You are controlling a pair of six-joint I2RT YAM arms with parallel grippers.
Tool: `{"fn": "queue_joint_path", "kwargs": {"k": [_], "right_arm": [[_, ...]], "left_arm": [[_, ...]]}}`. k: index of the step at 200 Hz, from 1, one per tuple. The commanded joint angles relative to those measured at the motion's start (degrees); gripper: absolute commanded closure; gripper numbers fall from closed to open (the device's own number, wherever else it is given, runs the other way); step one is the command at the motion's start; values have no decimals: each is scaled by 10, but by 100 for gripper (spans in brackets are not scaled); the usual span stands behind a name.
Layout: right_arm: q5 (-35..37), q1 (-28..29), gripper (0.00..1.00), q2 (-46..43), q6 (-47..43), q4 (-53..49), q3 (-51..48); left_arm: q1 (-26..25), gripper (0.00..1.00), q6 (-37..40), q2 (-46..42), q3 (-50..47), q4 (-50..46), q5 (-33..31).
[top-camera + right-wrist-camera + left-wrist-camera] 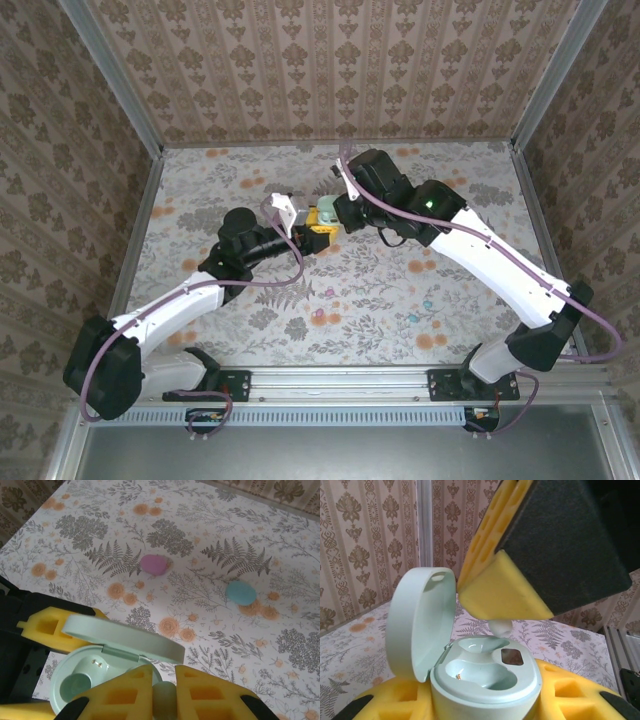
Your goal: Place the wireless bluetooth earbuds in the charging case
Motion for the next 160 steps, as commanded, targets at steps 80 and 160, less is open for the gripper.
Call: {"fn": "queue_joint_path", "kwargs": {"k": [80,160], "right_arm": [[46,23,83,17,-17,5,11],[36,31,82,23,-9,4,6]], "left_arm": [[-3,66,9,-9,16,27,-14],[-3,66,8,-14,10,38,-34]]}}
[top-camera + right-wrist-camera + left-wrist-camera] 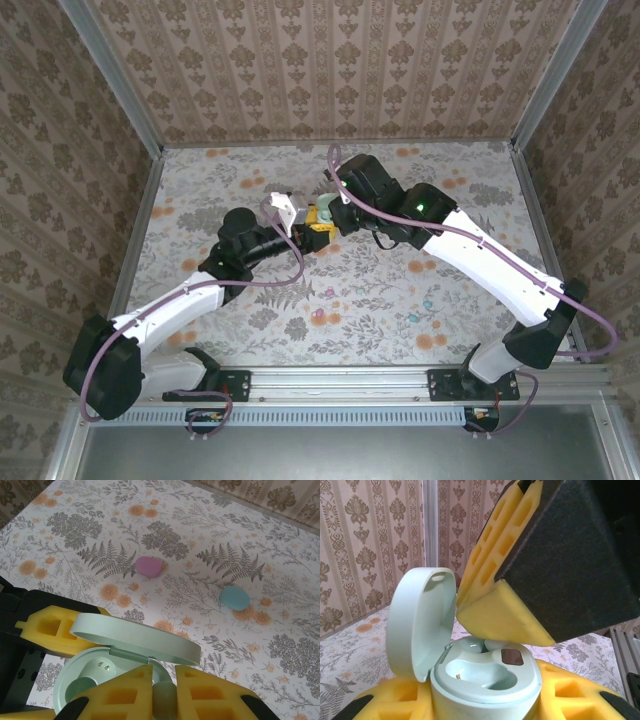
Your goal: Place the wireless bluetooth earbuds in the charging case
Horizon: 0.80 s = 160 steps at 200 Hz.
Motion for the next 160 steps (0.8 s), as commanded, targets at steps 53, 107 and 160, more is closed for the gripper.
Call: {"fn": "queue_joint_path", "kwargs": {"k": [53,107,160], "right_arm": [[-29,7,76,7,12,-5,9],[-51,7,72,-3,23,-8,6],[-71,1,61,-25,46,-5,0]], "left_arm": [[-3,66,11,-17,9,33,-21],[-3,66,13,-17,10,32,-23],[-3,66,18,-16,11,29,-22]]}}
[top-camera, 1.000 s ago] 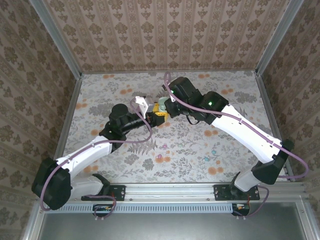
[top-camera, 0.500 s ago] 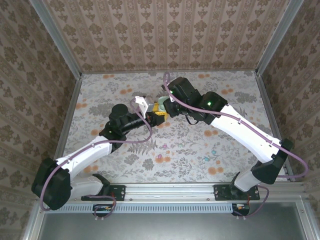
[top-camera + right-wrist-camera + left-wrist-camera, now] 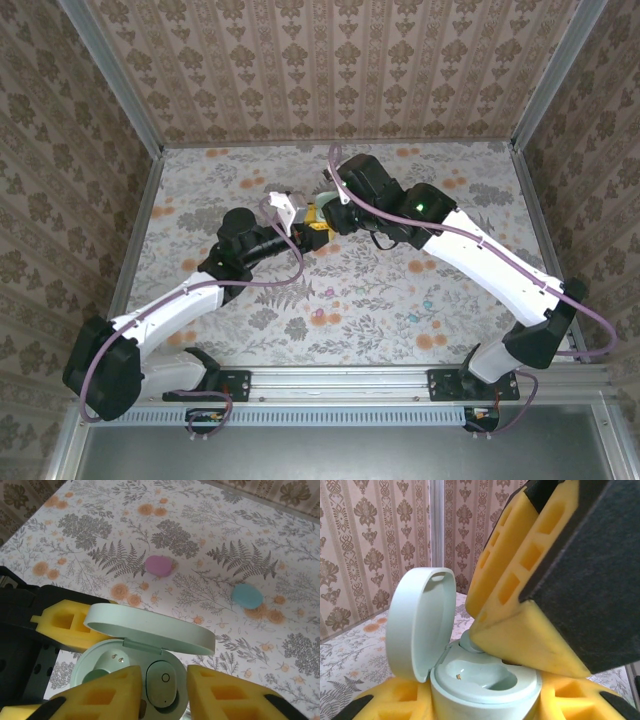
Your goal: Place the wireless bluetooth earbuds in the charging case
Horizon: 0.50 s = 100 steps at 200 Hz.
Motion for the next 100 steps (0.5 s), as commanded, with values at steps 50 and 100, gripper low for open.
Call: {"fn": "queue_joint_path", "kwargs": {"k": [50,100], "right_arm": [[-99,-39,52,-136,92,50,-59],[-214,-189,55,-206,170,33,-216]], "left_arm": [[0,66,36,-34,-6,7,-27],[19,66,39,-83,-38,-12,-45]]}}
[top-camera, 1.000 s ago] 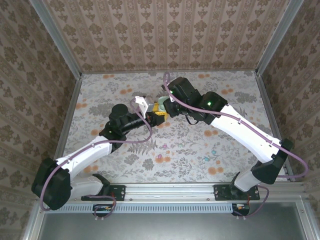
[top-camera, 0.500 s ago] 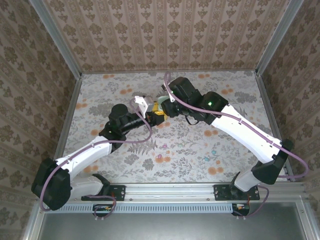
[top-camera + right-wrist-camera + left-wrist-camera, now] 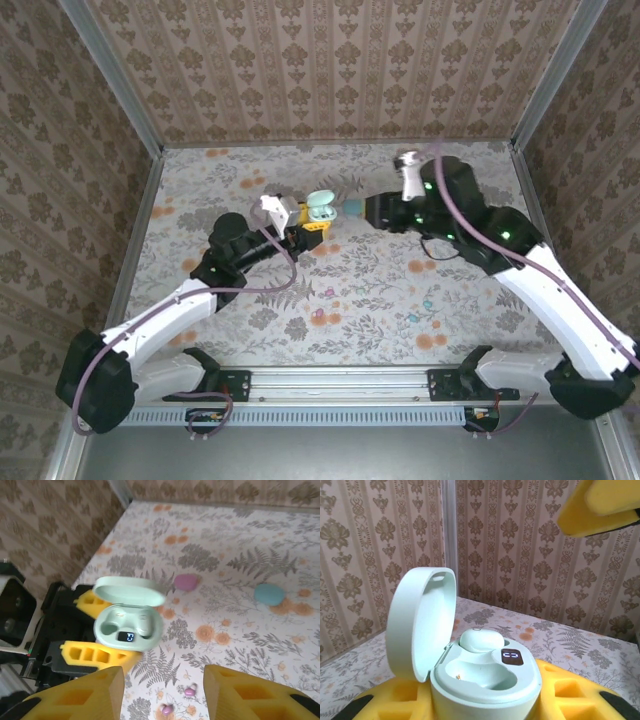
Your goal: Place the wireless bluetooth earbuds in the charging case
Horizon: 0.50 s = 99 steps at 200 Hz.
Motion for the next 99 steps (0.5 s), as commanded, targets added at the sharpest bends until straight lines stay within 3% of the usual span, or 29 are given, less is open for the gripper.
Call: {"fn": "queue_joint_path", "kwargs": {"k": [1,44,63,99], "right_arm": [[-86,-62,55,9,59,-22,-74],[-147,-75,62,98,33,-42,-185],[-131,-60,62,153,7,-31,-202],[-177,-37,60,248,-35,0,-192]], "left_arm": [[11,66,13,-31,-15,-4,-14],[22,66,16,-87,-39,-30,-34],[24,66,15,-103,-46,-38,-40],[24,66,15,-121,-51,-47,-46]]}}
